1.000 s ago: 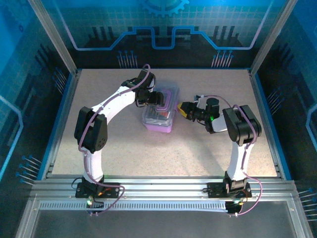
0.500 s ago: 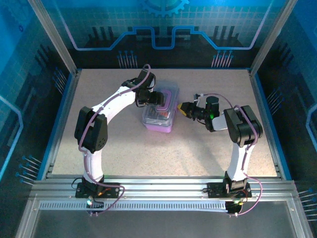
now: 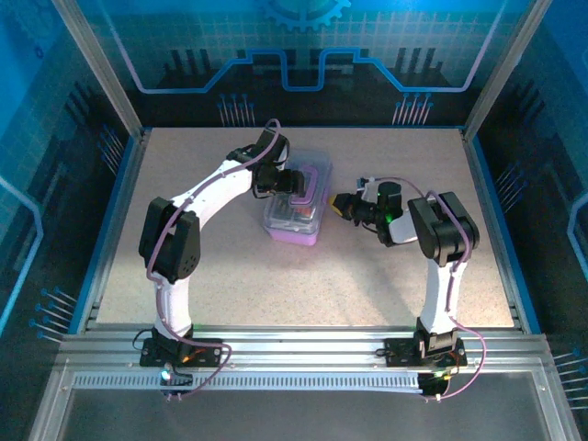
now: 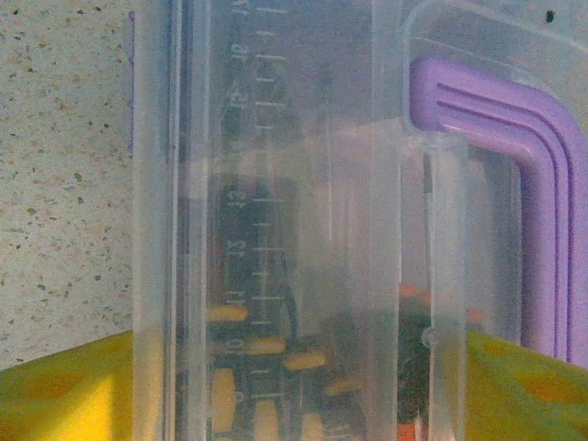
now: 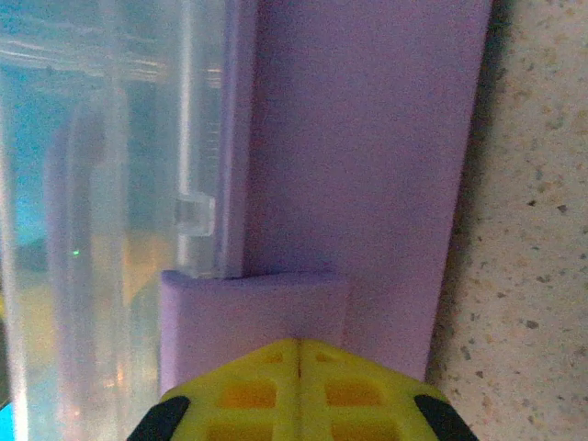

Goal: Pack the tool kit

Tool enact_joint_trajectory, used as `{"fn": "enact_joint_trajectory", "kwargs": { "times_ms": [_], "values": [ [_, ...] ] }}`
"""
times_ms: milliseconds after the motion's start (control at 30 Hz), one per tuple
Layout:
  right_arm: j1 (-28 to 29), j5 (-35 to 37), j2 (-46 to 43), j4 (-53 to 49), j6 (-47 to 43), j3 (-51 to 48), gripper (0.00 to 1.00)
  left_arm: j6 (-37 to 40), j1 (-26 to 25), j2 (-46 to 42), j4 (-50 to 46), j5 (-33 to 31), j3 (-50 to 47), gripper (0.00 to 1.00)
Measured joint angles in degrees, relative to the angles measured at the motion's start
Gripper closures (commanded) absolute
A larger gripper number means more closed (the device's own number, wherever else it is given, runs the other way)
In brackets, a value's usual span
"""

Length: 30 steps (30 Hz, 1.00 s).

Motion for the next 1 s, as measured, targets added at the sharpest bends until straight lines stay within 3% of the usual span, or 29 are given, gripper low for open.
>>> {"fn": "enact_joint_trajectory", "kwargs": {
  "times_ms": [200,267,400,533,767,1000],
  "values": [
    [0.28,1.53,0.09,-2.82,-0.31,0.02,0.88,-0.28,-0.15,-0.46,0.11,-0.5,-0.02,0.76],
    [0.48,1.51,-1.07,-7.15,-1.7,0.04,0.84,-0.63,-0.15,-0.98,0.57,-0.55,0.0,0.71],
    [0.17,2.08,-5.38,-19.65,-6.84,2.69,0.79,-3.69,-0.26,-1.4,0.35,-0.2,0.39,0.35],
    [-0.79,3.15,-6.97,-29.35,-11.28,6.73,0.78,-7.91,-0.37,-1.46,0.04,0.13,0.72,0.12],
    [-1.46,5.51,-7.15,-37.22,-15.65,9.9,0.78,-9.92,-2.4,-1.46,-6.45,3.37,2.8,0.01],
    [-1.95,6.32,-8.24,-41.64,-18.08,10.25,0.73,-9.09,-2.27,-1.73,-10.47,3.17,6.88,0.01]
  ]
}}
